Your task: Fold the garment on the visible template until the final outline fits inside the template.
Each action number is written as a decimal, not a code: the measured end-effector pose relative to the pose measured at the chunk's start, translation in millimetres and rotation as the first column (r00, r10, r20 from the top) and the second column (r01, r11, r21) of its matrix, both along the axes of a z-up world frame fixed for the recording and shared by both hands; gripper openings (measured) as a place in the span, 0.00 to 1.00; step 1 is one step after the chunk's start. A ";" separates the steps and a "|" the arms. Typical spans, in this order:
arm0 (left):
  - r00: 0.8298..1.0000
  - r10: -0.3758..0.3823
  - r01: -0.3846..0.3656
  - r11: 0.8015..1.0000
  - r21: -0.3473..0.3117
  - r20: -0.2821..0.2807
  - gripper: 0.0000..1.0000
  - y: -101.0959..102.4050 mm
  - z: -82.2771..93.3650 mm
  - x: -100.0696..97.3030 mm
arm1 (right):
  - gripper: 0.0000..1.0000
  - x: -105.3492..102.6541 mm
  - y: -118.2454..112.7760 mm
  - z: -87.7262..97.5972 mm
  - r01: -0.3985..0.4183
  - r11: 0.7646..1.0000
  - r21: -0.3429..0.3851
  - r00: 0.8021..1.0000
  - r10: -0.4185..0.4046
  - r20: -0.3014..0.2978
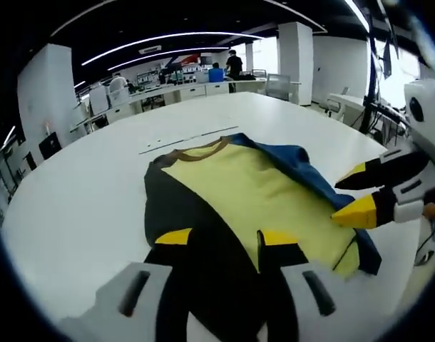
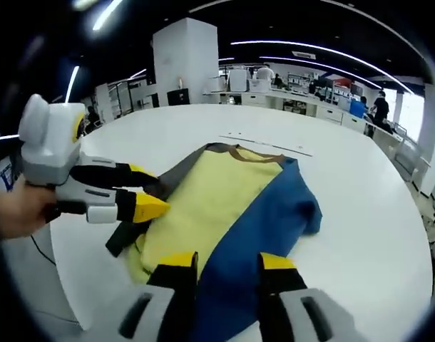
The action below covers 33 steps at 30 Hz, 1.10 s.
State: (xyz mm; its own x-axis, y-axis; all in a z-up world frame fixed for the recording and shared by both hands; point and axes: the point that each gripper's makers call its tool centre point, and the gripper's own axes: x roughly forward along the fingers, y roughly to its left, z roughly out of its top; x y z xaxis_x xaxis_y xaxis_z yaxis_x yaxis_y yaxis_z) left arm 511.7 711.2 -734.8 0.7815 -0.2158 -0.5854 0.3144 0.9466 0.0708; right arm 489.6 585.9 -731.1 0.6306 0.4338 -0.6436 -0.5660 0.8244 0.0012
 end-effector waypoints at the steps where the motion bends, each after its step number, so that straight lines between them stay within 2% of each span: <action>1: 1.000 0.024 -0.024 1.000 -0.002 -0.020 0.26 2.9 -3.9 -1.3 | 0.22 0.8 -0.5 -1.5 0.002 1.000 -0.006 1.000 -0.002 0.005; 3: 0.997 0.057 -0.058 0.998 -0.019 -0.046 0.23 6.7 -9.8 -2.2 | 0.16 3.1 -4.4 -4.9 0.021 1.000 -0.015 1.000 -0.021 0.004; 4: 0.994 0.098 -0.102 0.993 -0.059 -0.055 0.18 9.1 -11.1 -2.5 | 0.13 3.9 -5.1 -5.0 0.026 1.000 -0.010 1.000 -0.026 0.002; 6: 0.989 0.131 -0.138 0.985 -0.107 -0.067 0.10 12.5 -12.2 -2.3 | 0.05 4.5 -7.2 -2.8 0.042 0.999 0.010 0.999 -0.042 -0.003; 7: 0.987 0.141 -0.148 0.984 -0.102 -0.074 0.07 16.1 -12.9 -3.6 | 0.01 4.8 -8.1 -1.7 0.042 0.999 0.010 0.999 -0.042 0.000; 10: 0.984 0.161 -0.169 0.980 -0.109 -0.078 0.00 23.2 -13.0 -5.9 | 0.00 7.3 -11.7 2.2 0.054 0.998 0.021 0.998 -0.054 0.010; 12: 0.981 0.175 -0.186 0.972 -0.141 -0.084 0.00 25.7 -11.6 -7.4 | 0.00 7.9 -13.9 5.1 0.057 0.998 0.026 0.998 -0.058 0.012; 15: 0.980 0.185 -0.194 0.971 -0.141 -0.078 0.00 33.5 -4.8 -9.5 | 0.00 10.5 -19.3 13.6 0.068 0.996 0.057 0.997 -0.070 0.019; 18: 0.981 0.187 -0.194 0.969 -0.154 -0.056 0.00 41.0 5.6 -8.9 | 0.00 14.9 -29.4 22.2 0.079 0.996 0.051 0.996 -0.081 0.037; 23: 0.973 0.230 -0.230 0.966 -0.120 -0.014 0.00 73.3 27.3 -6.7 | 0.00 30.2 -54.0 35.0 0.095 0.995 0.038 0.993 -0.098 0.065; 27: 0.962 0.272 -0.270 0.958 -0.101 0.010 0.00 103.4 38.1 -1.4 | 0.00 43.4 -71.6 44.6 0.102 0.995 0.024 0.991 -0.103 0.085; 33: 0.945 0.327 -0.326 0.944 -0.044 0.022 0.00 145.5 39.7 7.5 | 0.00 69.5 -107.9 63.0 0.159 0.987 0.015 0.980 -0.160 0.116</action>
State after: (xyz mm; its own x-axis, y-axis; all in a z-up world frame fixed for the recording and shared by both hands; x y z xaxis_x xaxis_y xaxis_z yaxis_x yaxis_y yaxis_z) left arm 519.2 856.7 -695.1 0.8294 0.0319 -0.5578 -0.0140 0.9992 0.0363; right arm 559.1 478.0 -668.1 0.7627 0.3250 -0.5591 -0.4236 0.9043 -0.0522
